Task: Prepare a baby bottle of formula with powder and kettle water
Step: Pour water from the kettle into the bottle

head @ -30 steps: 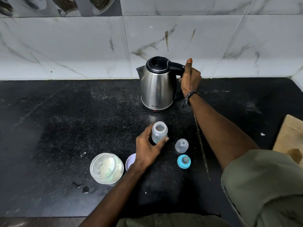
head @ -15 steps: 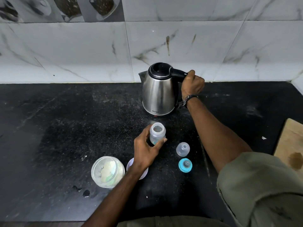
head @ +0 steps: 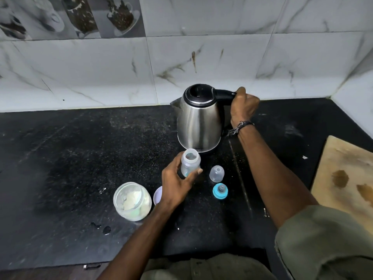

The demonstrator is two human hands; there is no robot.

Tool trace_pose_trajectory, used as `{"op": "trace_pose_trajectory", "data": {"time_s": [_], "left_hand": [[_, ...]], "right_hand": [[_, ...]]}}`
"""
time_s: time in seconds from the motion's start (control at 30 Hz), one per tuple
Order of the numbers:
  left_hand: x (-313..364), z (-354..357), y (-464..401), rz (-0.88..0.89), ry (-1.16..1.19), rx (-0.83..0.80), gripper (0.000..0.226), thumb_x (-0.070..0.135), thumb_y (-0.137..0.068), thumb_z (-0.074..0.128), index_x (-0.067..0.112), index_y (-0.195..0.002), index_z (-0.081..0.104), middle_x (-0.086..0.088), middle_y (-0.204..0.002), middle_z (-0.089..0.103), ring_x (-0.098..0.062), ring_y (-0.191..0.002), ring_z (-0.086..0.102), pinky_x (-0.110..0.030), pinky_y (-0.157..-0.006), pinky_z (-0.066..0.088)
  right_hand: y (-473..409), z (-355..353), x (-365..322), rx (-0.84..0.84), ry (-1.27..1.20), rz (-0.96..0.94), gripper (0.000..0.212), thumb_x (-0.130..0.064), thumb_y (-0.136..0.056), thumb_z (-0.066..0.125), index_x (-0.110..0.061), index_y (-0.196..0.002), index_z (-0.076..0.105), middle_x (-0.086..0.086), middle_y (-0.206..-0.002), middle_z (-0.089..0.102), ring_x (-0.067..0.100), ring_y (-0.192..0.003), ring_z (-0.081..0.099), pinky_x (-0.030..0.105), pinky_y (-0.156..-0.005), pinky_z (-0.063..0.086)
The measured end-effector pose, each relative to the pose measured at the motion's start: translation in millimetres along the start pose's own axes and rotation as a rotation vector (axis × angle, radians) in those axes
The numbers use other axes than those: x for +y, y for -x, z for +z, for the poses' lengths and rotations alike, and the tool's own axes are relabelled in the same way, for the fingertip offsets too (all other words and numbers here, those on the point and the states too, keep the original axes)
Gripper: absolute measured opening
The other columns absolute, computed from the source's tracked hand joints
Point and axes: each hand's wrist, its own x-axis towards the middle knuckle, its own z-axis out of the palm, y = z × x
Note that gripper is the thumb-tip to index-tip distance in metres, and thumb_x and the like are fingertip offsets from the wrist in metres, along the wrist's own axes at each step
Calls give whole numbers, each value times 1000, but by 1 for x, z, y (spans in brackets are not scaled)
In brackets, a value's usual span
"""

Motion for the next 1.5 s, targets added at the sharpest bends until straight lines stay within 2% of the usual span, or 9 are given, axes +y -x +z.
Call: {"op": "trace_pose_trajectory", "data": {"time_s": [0.27,0.47,0.6,0.73,0.9,1.03,1.2,1.37,1.5], "left_hand": [[14,-2,13,4,36,-41,49,43,-76,83,54,-119,62,27,-115,73,-7,-111,71,-35,-97,57],[14,-7,12,10,59,-43,55,35,-78,82,27,-130,66,15,-120,75,-11,-115,70,-45,-100,57],[22,-10,10,9,42,-64,52,32,-77,79,36,-127,65,26,-115,73,-6,-111,69,-45,-99,57],[23,-13,11,-18,19,-78,56,36,-77,78,34,-131,61,31,-115,71,-1,-112,67,-43,-102,56],[25,-20,12,-4,-11,-63,73,36,-79,74,7,-144,56,3,-132,71,-13,-125,65,-45,-107,53],[29,-24,14,7,-26,-80,70,22,-82,75,4,-146,53,-1,-132,71,-12,-124,65,-44,-108,52],[33,-27,17,-6,-42,-91,73,28,-83,74,5,-148,51,-3,-135,70,-18,-127,65,-48,-108,52],[37,-29,20,1,-46,-105,79,42,-82,69,4,-148,51,-5,-137,69,-20,-129,64,-49,-109,51],[36,-29,22,-2,-65,-121,79,42,-81,69,4,-148,51,-6,-139,68,-22,-131,63,-50,-109,50]], "right_hand": [[-12,-52,-52,-34,-66,-133,43,-30,-66,55,-20,-36,26,-10,-42,21,17,-47,24,33,-49,23],[-17,-78,-60,-131,-76,-220,45,-36,-59,54,-1,-49,27,8,-59,24,27,-58,21,45,-43,24],[-7,-87,-64,-192,-62,-273,39,-32,-61,55,-16,-50,21,-1,-53,20,32,-59,16,42,-48,18],[4,-91,-68,-217,-45,-307,35,-21,-67,55,-22,-44,29,-12,-43,19,17,-50,16,38,-53,15],[9,-96,-69,-266,-54,-377,34,-21,-67,54,-7,-46,31,-14,-42,20,14,-50,17,35,-52,14],[15,-102,-75,-302,-34,-432,46,-26,-65,53,14,-49,38,-4,-47,25,20,-53,20,36,-52,16],[24,-105,-81,-339,10,-487,36,-23,-66,53,-17,-48,22,-14,-43,18,14,-50,16,34,-51,13],[26,-108,-83,-349,37,-531,36,-22,-67,53,-16,-47,23,-12,-45,18,16,-53,17,36,-49,12],[30,-112,-85,-343,69,-552,37,-21,-68,52,3,-47,32,3,-52,24,20,-54,19,40,-46,16]]}}
